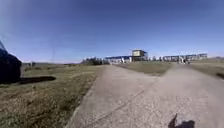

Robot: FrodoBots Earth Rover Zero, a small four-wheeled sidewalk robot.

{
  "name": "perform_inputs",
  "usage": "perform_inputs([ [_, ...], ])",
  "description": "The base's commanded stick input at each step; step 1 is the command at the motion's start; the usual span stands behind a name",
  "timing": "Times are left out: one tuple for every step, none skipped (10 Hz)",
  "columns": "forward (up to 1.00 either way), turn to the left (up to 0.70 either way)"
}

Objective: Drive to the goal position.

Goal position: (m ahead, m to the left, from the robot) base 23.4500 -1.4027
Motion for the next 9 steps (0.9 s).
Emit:
perform_inputs([
  [0.0,0.0],
  [0.0,0.0],
  [0.0,0.0],
  [0.0,0.0],
  [0.0,0.0],
  [0.0,0.0],
  [0.0,0.0],
  [0.0,0.0],
  [1.0,0.0],
])
